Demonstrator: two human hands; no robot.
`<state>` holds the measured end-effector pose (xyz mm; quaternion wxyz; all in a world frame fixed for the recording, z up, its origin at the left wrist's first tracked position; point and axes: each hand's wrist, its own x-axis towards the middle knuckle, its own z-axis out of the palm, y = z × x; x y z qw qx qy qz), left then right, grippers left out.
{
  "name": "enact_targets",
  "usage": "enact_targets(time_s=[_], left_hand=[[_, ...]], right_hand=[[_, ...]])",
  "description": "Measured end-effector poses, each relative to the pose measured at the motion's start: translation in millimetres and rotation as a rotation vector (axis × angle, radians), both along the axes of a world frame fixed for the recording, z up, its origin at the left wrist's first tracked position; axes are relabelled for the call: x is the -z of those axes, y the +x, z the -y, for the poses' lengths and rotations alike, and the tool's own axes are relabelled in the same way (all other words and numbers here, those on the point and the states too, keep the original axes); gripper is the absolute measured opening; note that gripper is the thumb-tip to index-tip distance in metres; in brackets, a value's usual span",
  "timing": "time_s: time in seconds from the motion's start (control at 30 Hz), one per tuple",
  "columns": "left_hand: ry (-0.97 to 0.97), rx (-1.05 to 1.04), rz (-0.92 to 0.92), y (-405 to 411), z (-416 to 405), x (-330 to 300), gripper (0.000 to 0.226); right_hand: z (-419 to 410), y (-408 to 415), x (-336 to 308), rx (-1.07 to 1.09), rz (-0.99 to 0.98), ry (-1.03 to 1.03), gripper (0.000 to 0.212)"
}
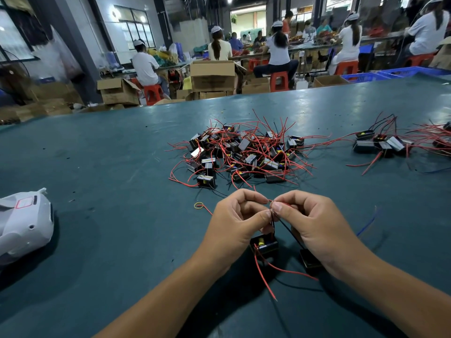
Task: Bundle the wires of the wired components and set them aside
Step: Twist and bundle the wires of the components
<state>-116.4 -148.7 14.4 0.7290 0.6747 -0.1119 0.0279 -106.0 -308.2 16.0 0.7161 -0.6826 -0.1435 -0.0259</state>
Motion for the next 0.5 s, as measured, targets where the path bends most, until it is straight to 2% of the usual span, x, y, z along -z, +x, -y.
enact_targets(time_s=[0.1, 0.23, 0.33, 0.5], left_hand=[[0.153, 0.004, 0.067, -2.1, -5.3, -7.1, 0.015], [0.565, -0.095, 0.315, -2.8, -16.6, -21.2, 0.008], [0.614, -0.087, 0.337, -3.1, -22.2, -29.0, 0.016], [0.726, -0.061, 0.378, -3.3, -22.0, -30.9, 0.015]], right_hand=[[-0.4, 0.3, 0.2, 0.000, 0.021, -0.045, 0.008], [0.6, -1.3, 0.7, 0.018, 0.117, -0.166, 0.009], [0.9, -4.1, 0.6, -0.007, 0.167, -0.210, 0.009], [1.4, -8.5, -2.1, 0.002, 0.308, -0.329, 0.010]])
